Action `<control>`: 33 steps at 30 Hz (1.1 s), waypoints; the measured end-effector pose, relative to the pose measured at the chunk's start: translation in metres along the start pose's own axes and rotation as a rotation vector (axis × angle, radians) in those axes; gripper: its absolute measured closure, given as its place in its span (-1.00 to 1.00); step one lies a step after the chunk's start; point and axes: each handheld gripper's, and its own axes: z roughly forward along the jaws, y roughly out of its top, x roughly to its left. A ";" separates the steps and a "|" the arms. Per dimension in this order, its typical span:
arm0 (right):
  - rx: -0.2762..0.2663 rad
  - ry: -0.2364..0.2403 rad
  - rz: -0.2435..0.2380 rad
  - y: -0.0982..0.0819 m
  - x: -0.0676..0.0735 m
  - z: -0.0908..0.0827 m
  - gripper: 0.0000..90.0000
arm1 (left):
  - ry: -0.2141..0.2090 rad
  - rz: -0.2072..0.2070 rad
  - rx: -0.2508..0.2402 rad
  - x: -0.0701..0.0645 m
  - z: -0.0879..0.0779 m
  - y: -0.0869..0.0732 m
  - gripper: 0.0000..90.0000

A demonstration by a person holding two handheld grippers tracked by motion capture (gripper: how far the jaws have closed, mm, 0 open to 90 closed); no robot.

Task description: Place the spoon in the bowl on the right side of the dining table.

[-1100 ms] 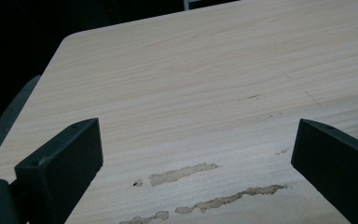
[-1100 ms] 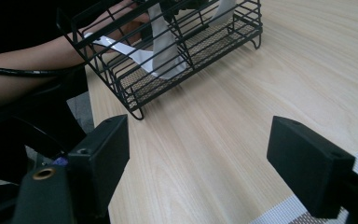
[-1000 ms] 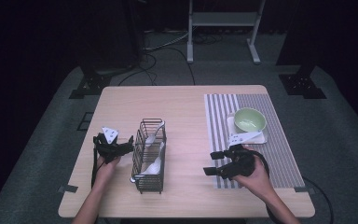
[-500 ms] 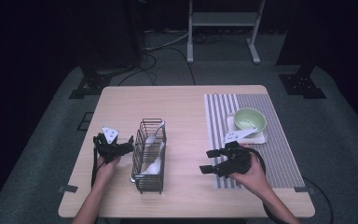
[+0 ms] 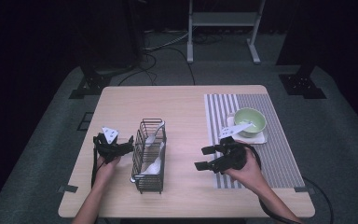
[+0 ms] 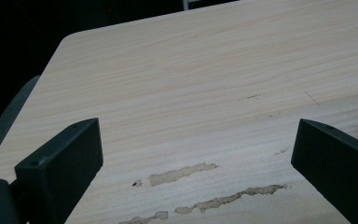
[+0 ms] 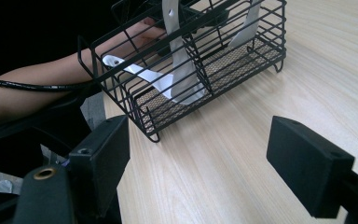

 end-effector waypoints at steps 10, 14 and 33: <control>0.005 0.021 0.008 0.006 0.001 0.005 -0.56 | 0.001 0.001 -0.002 0.000 0.000 0.000 -0.98; 0.006 0.027 0.006 0.011 0.003 0.007 -0.56 | 0.001 0.002 -0.002 0.000 0.000 0.000 -0.98; 0.027 0.040 -0.020 0.028 0.009 0.018 -0.57 | 0.000 -0.001 -0.002 0.000 0.000 0.000 -0.98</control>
